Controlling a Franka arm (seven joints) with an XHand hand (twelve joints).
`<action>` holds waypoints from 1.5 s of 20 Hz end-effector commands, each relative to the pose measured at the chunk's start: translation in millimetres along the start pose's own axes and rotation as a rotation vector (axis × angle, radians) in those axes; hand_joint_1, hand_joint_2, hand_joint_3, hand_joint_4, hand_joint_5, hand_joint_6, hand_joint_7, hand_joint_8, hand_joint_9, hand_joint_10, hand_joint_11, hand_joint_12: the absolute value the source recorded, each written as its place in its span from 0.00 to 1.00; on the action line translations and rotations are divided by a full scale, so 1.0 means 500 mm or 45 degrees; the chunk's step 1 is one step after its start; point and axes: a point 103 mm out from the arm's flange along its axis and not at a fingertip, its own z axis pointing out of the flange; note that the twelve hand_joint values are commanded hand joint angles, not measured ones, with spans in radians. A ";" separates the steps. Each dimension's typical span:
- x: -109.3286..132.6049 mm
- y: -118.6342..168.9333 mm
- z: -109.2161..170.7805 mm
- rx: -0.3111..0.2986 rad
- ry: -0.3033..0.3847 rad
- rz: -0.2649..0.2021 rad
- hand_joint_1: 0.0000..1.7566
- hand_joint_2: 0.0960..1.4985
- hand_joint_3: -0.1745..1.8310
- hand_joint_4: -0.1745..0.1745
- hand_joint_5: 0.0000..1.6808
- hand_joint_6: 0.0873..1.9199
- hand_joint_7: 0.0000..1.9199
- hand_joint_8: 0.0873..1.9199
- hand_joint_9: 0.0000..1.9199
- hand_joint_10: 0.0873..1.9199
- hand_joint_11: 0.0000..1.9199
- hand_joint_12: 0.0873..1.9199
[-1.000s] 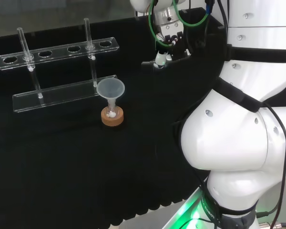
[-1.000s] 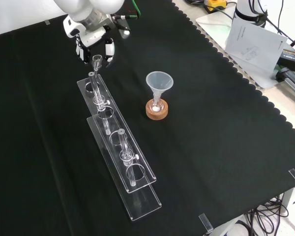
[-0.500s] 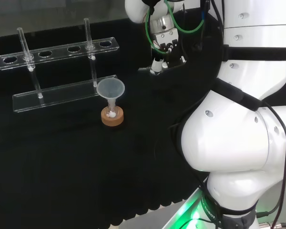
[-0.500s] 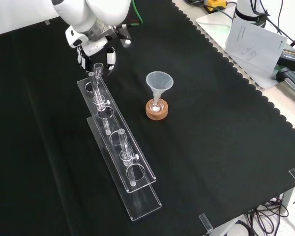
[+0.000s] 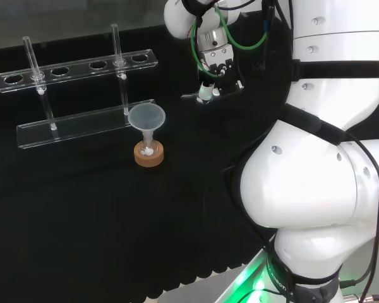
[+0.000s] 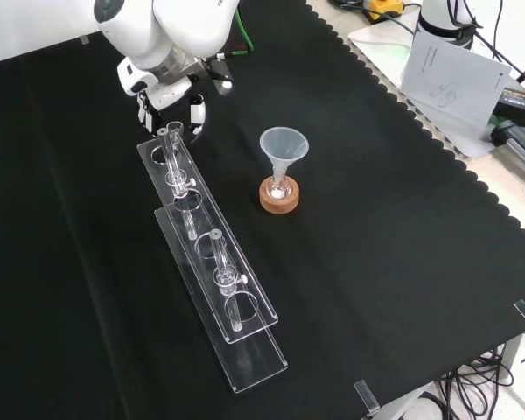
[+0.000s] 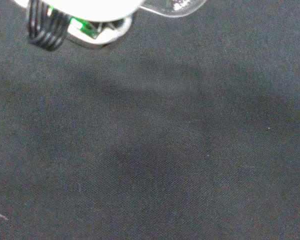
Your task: Put the weighing funnel back on the table.
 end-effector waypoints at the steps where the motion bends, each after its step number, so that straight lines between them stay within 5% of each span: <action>1: 0.004 0.011 0.006 0.005 -0.008 -0.002 0.64 0.41 0.39 1.00 0.78 0.27 0.40 0.29 0.58 0.05 0.44 0.50; 30: 0.037 0.061 0.044 0.041 -0.019 -0.030 0.64 0.41 0.39 1.00 0.78 0.26 0.40 0.29 0.58 0.05 0.45 0.49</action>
